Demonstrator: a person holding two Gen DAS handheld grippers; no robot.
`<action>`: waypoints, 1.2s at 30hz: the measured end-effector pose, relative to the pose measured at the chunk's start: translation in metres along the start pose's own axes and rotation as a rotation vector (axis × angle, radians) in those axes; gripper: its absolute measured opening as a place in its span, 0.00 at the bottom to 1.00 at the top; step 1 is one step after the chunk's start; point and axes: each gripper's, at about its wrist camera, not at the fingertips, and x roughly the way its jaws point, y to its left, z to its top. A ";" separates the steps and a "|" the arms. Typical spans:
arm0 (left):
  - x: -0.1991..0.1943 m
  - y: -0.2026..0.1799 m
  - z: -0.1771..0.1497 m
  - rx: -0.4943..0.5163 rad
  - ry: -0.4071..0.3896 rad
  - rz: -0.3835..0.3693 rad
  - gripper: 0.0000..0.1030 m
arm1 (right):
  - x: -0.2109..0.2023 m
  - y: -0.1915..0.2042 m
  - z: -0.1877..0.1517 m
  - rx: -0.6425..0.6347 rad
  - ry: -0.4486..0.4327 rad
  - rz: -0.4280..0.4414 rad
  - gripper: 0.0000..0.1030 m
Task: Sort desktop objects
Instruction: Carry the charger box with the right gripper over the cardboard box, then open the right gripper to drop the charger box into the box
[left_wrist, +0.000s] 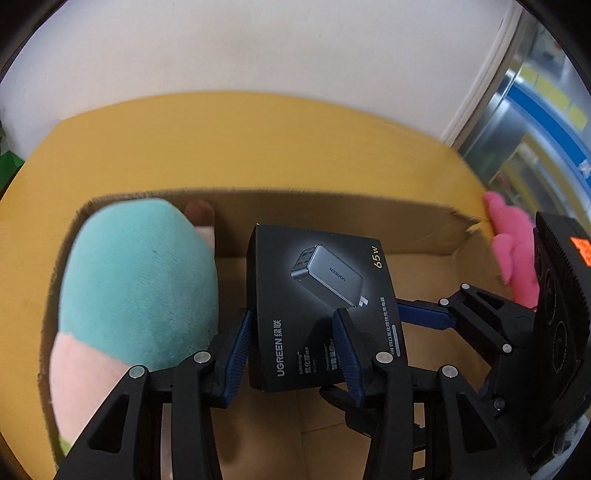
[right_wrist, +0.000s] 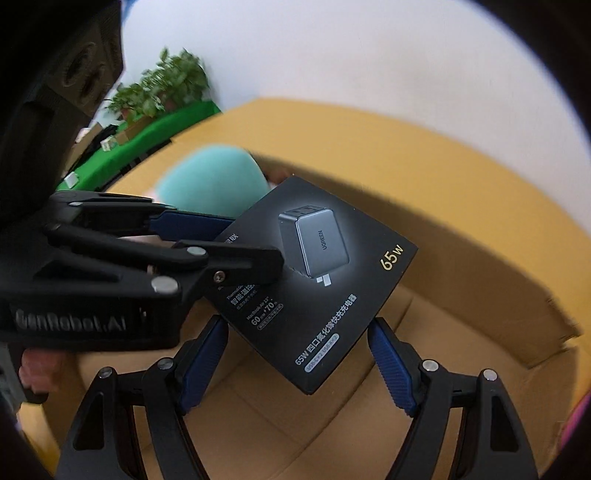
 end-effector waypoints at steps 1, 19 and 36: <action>0.005 -0.002 0.000 0.005 0.009 0.018 0.44 | 0.008 -0.003 0.000 0.010 0.023 0.003 0.75; -0.175 -0.010 -0.067 0.107 -0.414 0.078 0.84 | -0.088 0.023 -0.034 0.036 -0.064 -0.195 0.75; -0.264 -0.035 -0.211 0.124 -0.579 0.086 0.93 | -0.210 0.135 -0.149 0.217 -0.288 -0.381 0.83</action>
